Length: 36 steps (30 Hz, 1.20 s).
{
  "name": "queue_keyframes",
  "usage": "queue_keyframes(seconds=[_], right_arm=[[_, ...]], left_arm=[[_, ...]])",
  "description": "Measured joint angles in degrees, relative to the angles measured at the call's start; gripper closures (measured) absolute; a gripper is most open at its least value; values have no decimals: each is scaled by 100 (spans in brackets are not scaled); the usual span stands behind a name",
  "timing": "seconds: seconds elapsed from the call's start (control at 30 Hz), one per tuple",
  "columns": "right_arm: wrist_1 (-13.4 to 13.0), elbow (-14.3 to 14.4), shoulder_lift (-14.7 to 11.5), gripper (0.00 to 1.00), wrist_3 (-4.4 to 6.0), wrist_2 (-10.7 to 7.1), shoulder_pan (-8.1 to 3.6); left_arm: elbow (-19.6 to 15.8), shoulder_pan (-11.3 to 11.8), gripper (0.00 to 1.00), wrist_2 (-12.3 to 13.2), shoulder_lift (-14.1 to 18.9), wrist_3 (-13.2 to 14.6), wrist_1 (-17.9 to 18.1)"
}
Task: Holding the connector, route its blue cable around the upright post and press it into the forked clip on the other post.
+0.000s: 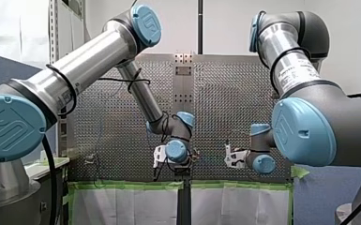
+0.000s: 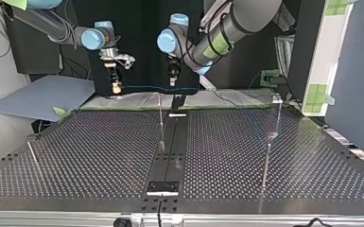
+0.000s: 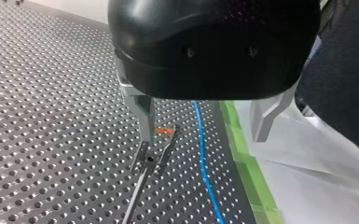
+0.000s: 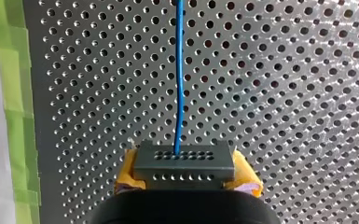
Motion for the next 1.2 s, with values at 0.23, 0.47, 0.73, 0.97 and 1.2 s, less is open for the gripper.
queue_keyframes(seconds=[0.23,0.47,0.73,0.97,1.2], right_arm=[[-109,124,-5,69,19,7,-1],[-230,232,-14,69,44,19,-2],[-249,249,-15,69,47,-7,0],[-254,250,-15,69,47,-19,0],[-258,246,-15,69,47,-20,0]], left_arm=[[-1,-65,0,-109,-2,-184,191],[-2,-124,0,-257,-18,-249,298],[1,-87,0,-305,-69,-274,312],[6,17,0,-251,-361,-351,419],[82,113,0,-40,-535,-403,716]])
